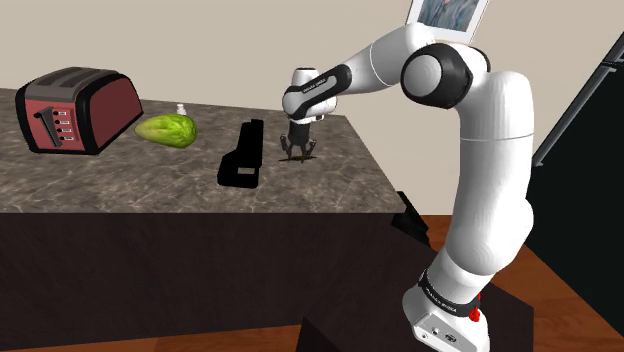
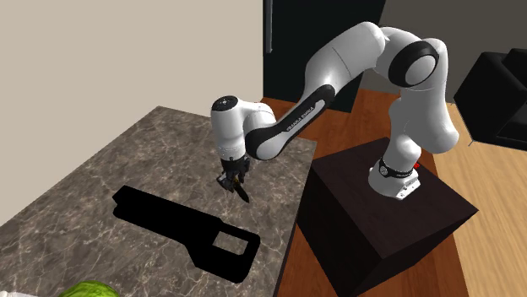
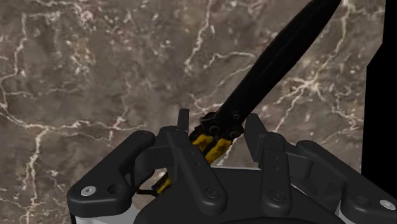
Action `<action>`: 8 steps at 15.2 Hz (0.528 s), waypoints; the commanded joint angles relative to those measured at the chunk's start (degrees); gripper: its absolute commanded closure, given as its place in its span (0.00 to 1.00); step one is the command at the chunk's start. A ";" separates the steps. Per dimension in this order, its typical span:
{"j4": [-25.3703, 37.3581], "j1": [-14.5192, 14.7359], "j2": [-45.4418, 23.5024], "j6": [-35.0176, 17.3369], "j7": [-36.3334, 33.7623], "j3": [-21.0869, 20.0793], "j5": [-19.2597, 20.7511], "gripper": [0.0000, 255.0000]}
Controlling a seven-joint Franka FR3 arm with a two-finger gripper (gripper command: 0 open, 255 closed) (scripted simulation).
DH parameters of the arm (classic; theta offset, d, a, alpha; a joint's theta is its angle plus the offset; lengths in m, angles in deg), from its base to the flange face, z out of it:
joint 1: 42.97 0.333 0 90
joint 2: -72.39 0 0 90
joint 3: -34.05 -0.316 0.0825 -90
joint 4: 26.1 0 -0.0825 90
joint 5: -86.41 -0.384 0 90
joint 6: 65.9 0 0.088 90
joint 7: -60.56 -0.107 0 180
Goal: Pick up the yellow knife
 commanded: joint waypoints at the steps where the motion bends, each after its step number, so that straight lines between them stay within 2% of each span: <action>1: 0.70 0.05 0.61 1.33 -0.07 -0.01 0.02 1.00; 8: 2.38 0.06 2.81 5.21 -0.07 0.00 0.03 1.00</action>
